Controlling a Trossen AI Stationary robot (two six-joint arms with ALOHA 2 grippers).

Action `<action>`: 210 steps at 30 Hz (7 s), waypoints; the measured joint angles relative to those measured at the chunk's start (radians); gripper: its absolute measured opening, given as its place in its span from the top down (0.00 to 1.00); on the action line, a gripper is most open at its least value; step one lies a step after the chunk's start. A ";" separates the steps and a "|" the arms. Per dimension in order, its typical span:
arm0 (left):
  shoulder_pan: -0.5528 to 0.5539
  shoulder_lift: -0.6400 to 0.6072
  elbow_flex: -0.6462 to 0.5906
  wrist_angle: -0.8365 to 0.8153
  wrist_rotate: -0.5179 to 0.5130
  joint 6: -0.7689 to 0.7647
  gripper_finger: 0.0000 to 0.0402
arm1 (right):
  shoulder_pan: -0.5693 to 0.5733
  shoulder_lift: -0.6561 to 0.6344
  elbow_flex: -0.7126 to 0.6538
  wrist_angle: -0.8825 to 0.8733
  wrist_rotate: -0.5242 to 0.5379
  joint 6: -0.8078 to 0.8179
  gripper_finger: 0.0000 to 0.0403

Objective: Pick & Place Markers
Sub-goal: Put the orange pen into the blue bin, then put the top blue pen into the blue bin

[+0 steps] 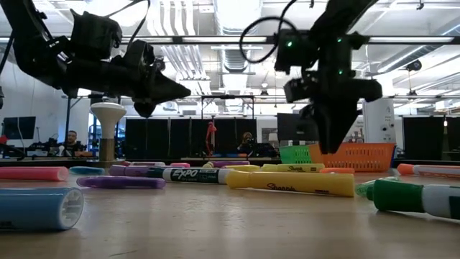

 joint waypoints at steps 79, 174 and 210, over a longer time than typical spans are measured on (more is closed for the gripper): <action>0.005 -0.004 -0.001 0.053 -0.038 -0.069 1.00 | -0.613 -0.392 0.018 -0.047 0.158 0.238 0.85; -0.021 0.151 0.421 -1.713 -0.116 0.270 0.72 | -0.384 -0.775 -0.524 0.721 0.107 0.196 0.84; -0.091 0.117 0.640 -1.412 -0.501 0.750 0.94 | -0.385 -0.774 -0.556 0.671 0.044 0.463 0.81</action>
